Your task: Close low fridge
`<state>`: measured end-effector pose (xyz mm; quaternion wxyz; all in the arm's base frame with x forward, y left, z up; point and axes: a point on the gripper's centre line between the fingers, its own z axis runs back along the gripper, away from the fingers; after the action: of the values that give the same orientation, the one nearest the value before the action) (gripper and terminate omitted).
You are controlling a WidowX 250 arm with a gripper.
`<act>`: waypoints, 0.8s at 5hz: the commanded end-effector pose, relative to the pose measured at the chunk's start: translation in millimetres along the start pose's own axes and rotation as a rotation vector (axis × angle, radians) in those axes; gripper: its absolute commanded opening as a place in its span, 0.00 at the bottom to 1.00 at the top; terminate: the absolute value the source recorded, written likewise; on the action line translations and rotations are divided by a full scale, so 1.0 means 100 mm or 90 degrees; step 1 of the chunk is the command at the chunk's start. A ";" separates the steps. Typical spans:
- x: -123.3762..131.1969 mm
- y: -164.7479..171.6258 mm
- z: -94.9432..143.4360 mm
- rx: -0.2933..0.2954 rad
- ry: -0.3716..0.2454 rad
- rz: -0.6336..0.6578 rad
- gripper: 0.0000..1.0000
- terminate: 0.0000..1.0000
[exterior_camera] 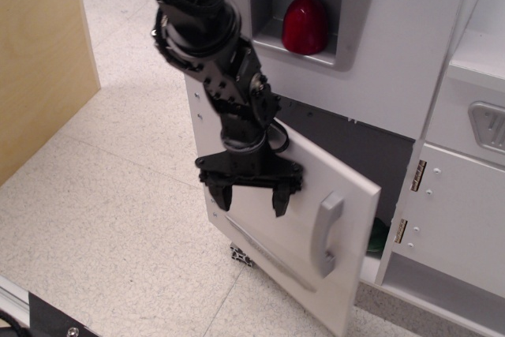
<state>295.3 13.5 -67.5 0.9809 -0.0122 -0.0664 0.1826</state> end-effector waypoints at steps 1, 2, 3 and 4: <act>0.39 -0.16 0.07 -0.019 -0.049 0.049 1.00 0.00; 0.48 -0.22 0.09 -0.027 -0.065 0.061 1.00 0.00; 0.43 -0.20 0.16 -0.031 -0.070 0.045 1.00 0.00; 0.22 -0.11 0.25 -0.025 -0.057 0.012 1.00 0.00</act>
<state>305.1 6.8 -59.5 0.9780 -0.0203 -0.0829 0.1904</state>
